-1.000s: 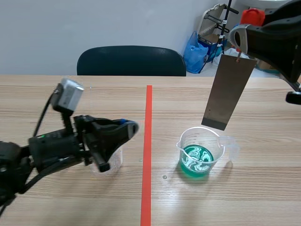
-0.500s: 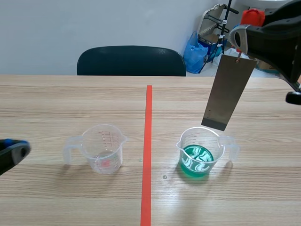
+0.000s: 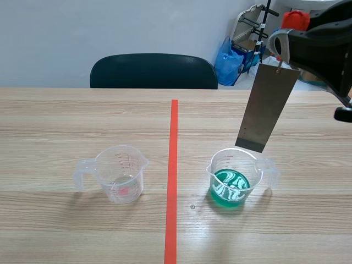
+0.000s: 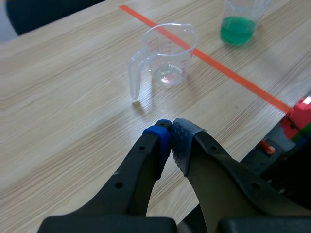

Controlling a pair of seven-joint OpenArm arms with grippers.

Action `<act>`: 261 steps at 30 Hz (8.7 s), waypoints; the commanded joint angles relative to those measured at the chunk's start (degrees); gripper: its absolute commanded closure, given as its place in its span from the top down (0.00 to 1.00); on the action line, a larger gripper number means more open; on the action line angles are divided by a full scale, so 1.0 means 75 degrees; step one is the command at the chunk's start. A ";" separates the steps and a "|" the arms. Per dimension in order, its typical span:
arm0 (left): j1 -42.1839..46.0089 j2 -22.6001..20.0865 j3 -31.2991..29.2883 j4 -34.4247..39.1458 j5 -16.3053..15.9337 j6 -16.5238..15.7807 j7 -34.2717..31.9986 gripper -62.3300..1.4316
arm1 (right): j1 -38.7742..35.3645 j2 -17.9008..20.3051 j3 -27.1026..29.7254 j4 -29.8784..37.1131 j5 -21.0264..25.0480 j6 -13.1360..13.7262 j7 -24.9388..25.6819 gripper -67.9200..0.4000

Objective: Do the redox reaction experiment

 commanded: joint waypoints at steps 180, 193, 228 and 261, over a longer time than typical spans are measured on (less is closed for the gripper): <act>0.0347 0.1533 -0.0323 0.0032 0.2069 0.1288 -0.1428 1.00 | 0.0181 -0.0020 -0.0393 -0.0102 -0.0233 0.0000 0.0341 0.02; 0.0347 0.1533 -0.0323 0.0032 0.1990 0.1288 -0.1428 1.00 | 0.0694 -0.0023 -0.1399 -0.1093 -0.0764 0.0000 0.1256 0.02; 0.0347 0.1533 -0.0318 0.0032 0.1990 0.1285 -0.1431 1.00 | 0.1655 -0.1676 -0.3022 -0.3518 -0.2672 0.0402 0.2116 0.02; 0.0347 0.1533 -0.0318 0.0032 0.1990 0.1285 -0.1428 1.00 | 0.1652 -0.1673 -0.3031 -0.3520 -0.3159 0.0393 0.2113 0.02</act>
